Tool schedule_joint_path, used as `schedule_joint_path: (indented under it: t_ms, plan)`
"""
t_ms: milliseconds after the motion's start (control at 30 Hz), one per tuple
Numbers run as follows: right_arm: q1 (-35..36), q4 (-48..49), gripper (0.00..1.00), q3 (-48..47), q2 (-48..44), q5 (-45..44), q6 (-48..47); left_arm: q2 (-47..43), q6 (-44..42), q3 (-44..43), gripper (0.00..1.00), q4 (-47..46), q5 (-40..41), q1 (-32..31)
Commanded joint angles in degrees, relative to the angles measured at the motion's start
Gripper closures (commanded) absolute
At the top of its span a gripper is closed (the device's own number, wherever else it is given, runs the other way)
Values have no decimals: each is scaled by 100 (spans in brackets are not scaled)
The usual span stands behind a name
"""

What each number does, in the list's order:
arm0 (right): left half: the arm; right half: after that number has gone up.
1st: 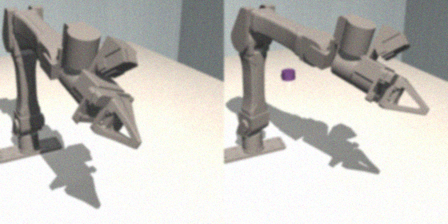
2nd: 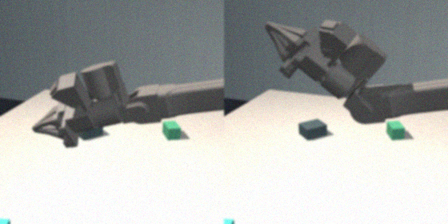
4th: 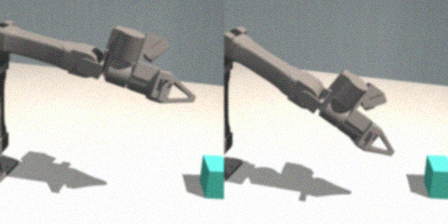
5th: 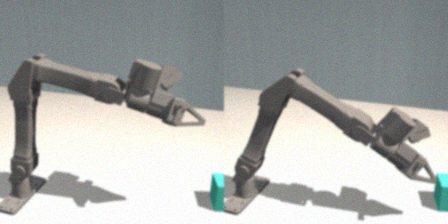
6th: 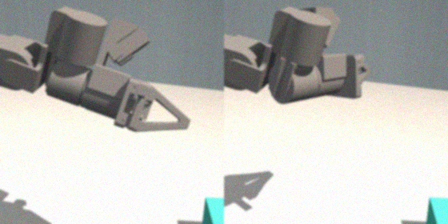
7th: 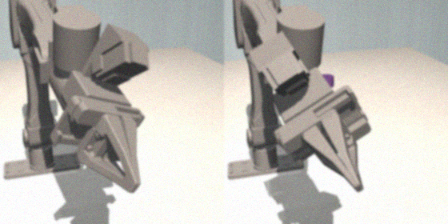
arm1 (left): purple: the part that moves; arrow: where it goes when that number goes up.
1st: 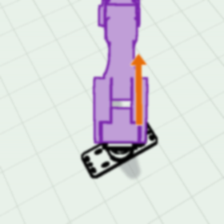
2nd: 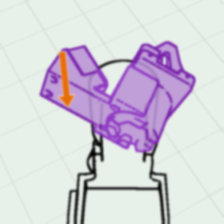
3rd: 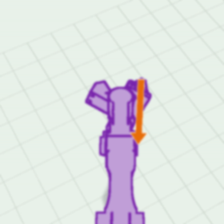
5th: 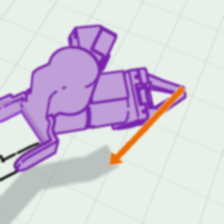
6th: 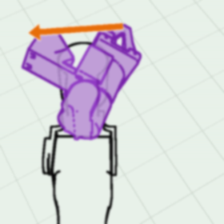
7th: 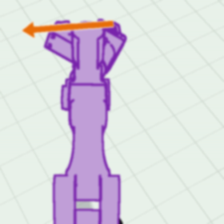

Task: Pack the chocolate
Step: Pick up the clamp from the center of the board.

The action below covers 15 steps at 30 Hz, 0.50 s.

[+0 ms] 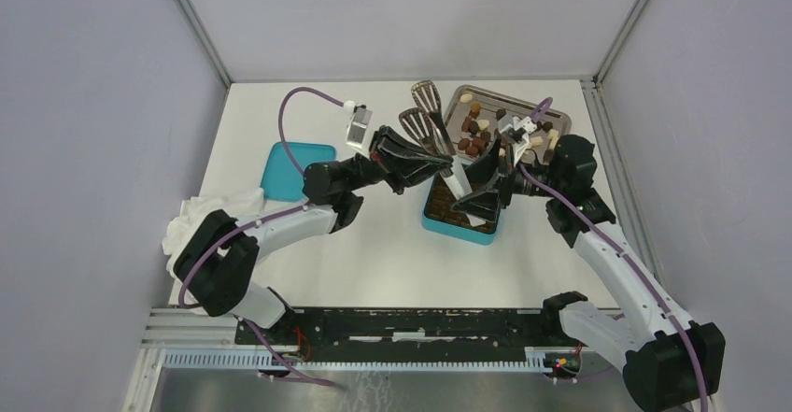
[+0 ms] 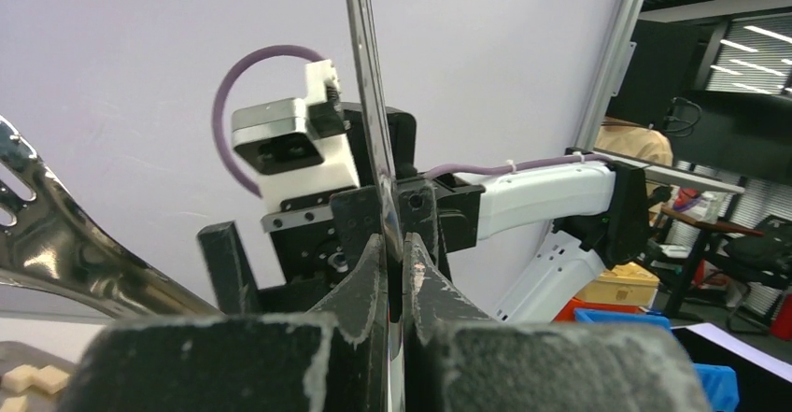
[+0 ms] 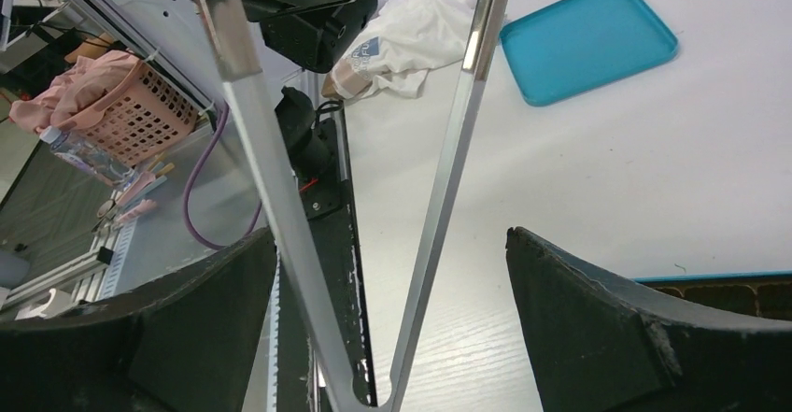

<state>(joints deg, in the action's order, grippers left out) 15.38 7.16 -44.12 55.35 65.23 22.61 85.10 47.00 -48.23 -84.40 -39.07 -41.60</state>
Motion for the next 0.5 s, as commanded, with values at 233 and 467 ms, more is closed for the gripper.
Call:
schedule_joint_path:
  t_ms: [233,467]
  plan:
    - [165,1211,5,-378,16,170,807,391,550,-259,98,-1518,547,-205]
    - [165,2453,7,131,64,153,1789,354,428,-209,98,-1518,963,-283]
